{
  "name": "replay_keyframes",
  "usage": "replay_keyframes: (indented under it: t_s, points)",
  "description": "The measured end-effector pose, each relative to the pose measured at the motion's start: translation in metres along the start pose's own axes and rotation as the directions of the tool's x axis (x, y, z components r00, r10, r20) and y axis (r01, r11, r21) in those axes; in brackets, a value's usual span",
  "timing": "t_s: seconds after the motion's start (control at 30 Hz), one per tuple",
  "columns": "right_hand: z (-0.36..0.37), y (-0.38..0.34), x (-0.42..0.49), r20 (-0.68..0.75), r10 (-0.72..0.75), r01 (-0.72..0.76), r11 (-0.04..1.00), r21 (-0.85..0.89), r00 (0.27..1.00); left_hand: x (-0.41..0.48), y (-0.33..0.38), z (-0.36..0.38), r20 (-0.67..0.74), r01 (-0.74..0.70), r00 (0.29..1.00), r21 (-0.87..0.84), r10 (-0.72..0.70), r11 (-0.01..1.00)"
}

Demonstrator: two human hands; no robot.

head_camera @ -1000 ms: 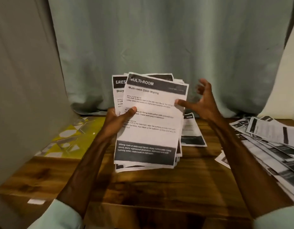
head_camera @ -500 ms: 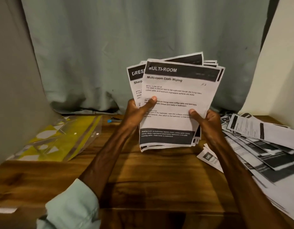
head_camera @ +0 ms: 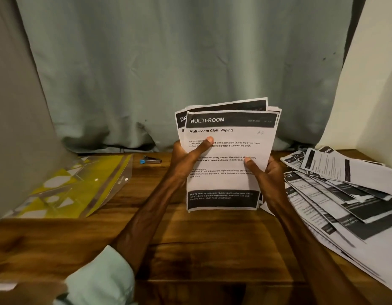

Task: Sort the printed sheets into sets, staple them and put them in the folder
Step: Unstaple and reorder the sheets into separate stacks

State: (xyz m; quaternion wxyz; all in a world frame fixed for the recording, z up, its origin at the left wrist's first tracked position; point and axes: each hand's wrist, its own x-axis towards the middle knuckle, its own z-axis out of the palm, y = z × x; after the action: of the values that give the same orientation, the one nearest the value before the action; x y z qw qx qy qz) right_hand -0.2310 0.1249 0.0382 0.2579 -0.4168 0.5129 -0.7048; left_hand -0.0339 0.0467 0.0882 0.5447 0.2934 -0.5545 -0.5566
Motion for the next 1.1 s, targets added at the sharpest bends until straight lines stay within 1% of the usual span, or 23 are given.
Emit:
replay_keyframes:
  t_s: [0.17,0.27,0.4,0.6,0.67,0.77,0.87,0.97,1.03,1.1]
  points:
    - [0.000,-0.003,-0.003,0.017,-0.011,0.010,1.000,0.013,1.000,-0.002,0.000,-0.004,0.009,-0.002,1.000,-0.010,0.002,1.000]
    - [0.000,-0.002,-0.003,0.021,-0.010,0.010,1.000,0.001,1.000,-0.003,0.000,-0.006,-0.024,0.018,1.000,-0.050,-0.019,0.999]
    - [0.003,-0.007,-0.001,0.032,-0.021,0.022,1.000,-0.011,0.999,0.001,0.006,-0.005,-0.014,-0.028,1.000,0.023,0.028,0.999]
    - [0.000,-0.006,0.002,0.036,0.000,-0.002,1.000,0.029,0.999,0.002,0.001,-0.010,-0.004,-0.018,1.000,0.043,0.019,0.999]
    - [0.001,-0.002,0.002,0.063,0.022,-0.022,1.000,0.004,0.998,0.000,0.000,-0.009,0.011,0.002,1.000,0.067,-0.002,0.998]
    - [0.003,0.001,0.003,0.075,0.040,-0.039,0.999,-0.017,0.996,0.000,-0.003,-0.006,0.039,-0.020,0.999,0.119,0.015,0.993]
    - [0.001,0.000,0.005,0.095,0.042,-0.039,0.999,-0.029,0.995,0.005,0.000,-0.007,0.006,-0.054,0.999,0.134,0.054,0.989]
    - [-0.003,-0.008,0.008,0.133,0.075,-0.071,0.997,-0.035,0.988,0.013,0.004,-0.007,-0.024,-0.068,0.997,0.173,0.073,0.983]
    - [-0.007,-0.016,0.011,0.182,0.142,-0.144,0.990,-0.004,0.973,0.016,0.007,-0.006,-0.032,-0.017,0.999,0.163,0.022,0.987]
    - [-0.014,-0.018,0.014,0.237,0.213,-0.222,0.975,0.011,0.948,0.018,0.006,-0.008,-0.012,0.103,0.995,0.135,-0.103,0.985]
